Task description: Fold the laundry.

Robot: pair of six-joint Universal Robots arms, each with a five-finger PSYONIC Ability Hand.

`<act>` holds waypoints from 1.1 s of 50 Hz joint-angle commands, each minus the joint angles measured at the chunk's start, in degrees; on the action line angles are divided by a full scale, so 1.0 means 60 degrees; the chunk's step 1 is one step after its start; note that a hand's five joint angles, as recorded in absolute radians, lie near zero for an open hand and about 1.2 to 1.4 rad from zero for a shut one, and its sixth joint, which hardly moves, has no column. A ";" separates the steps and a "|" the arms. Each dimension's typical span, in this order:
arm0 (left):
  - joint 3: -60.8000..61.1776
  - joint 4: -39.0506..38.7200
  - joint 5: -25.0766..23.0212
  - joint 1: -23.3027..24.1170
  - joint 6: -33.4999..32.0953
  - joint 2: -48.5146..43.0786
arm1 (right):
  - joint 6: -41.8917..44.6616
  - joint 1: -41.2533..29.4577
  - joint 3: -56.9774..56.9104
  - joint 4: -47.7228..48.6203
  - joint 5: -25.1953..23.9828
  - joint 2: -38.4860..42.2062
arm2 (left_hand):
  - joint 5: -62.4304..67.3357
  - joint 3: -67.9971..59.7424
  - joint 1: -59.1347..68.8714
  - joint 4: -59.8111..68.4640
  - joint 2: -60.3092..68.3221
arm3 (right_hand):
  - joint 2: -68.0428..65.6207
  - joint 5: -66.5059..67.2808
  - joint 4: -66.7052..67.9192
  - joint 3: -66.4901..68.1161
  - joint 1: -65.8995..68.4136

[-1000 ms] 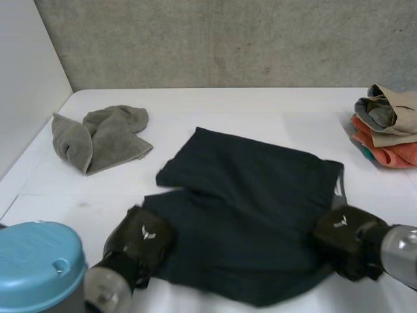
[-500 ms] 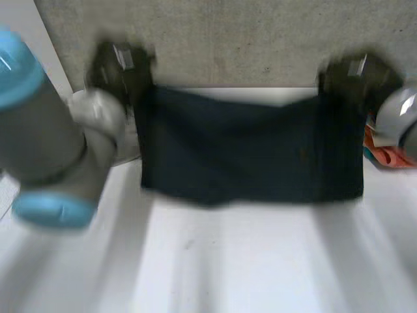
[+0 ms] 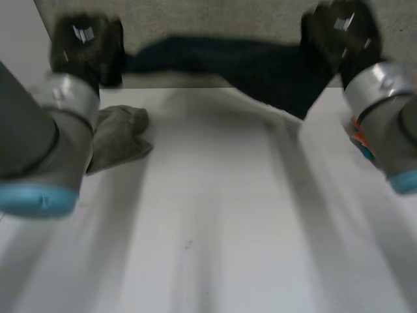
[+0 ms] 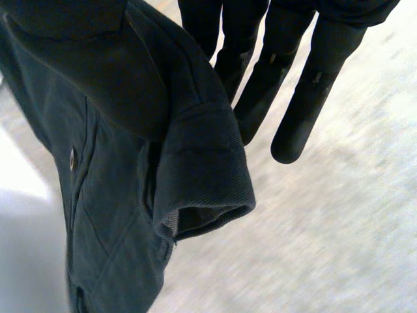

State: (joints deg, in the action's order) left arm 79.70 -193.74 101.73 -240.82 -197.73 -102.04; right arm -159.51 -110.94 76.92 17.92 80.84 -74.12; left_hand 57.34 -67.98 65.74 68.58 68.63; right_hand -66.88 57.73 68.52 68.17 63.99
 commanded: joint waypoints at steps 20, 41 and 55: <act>0.5510 0.3897 -0.1457 0.0615 -0.1688 0.1596 | 0.3482 0.0882 0.3454 -0.6789 -0.0730 -0.0610 | 0.2111 -0.2003 0.2376 0.1904 0.1894 | -0.2186 0.2045 0.1913 0.1971 0.2669; 0.1602 0.4053 -0.0989 0.1568 -0.2714 -0.0539 | 0.4146 0.2128 0.2136 -0.7693 -0.1140 -0.0041 | 0.2111 -0.2003 0.2376 0.1904 0.1894 | -0.2186 0.2045 0.1913 0.1971 0.2669; -0.5547 0.0591 0.0623 0.1025 -0.4149 -0.6355 | 0.2328 0.1747 0.1638 -0.0397 -0.0306 0.1892 | 0.2111 -0.2003 0.2376 0.1904 0.1894 | -0.2186 0.2045 0.1913 0.1971 0.2669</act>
State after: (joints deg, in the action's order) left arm 62.88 -188.38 102.87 -234.59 -219.65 -127.33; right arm -144.60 -99.52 87.41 -0.69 76.21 -67.26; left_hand 57.34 -68.09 65.74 68.61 68.69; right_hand -67.71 57.99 68.53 68.28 63.99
